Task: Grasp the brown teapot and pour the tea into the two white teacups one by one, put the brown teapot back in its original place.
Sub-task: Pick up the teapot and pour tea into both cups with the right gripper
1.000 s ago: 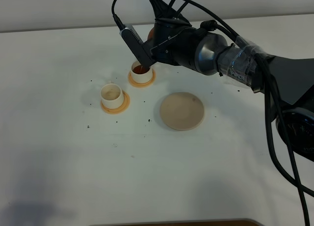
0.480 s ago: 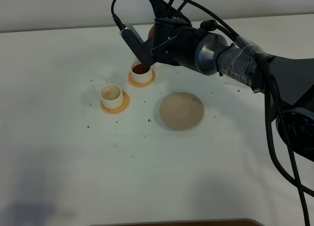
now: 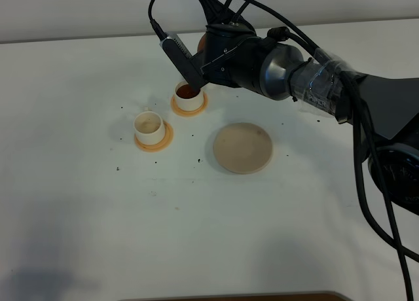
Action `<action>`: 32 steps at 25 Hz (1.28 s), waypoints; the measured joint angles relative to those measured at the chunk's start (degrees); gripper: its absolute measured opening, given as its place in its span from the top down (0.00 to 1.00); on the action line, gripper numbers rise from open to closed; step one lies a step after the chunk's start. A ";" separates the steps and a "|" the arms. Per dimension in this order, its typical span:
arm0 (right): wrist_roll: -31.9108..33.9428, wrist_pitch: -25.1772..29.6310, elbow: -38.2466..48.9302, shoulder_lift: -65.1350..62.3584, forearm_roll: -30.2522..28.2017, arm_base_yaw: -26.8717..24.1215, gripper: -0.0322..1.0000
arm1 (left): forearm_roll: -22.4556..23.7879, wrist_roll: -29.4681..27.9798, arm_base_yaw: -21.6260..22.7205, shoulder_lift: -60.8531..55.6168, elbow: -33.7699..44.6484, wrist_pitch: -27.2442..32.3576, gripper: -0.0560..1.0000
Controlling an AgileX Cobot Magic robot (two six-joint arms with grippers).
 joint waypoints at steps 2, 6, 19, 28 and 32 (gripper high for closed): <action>0.00 -0.05 0.00 0.00 -0.05 0.00 0.85 | 0.00 0.00 0.00 0.00 0.00 0.00 0.40; 0.00 -0.05 0.00 0.00 -0.05 0.00 0.85 | 0.00 0.00 0.00 0.00 0.00 0.00 0.40; 6.84 0.18 0.00 0.00 8.01 0.00 0.85 | 0.00 0.00 0.00 0.00 0.00 0.00 0.40; 18.03 7.42 -0.12 0.00 14.65 0.00 0.85 | 0.00 0.00 0.00 0.00 0.00 0.00 0.40; 20.45 12.38 -1.97 -0.15 20.69 0.00 0.85 | 0.00 0.00 0.00 0.00 0.00 0.00 0.40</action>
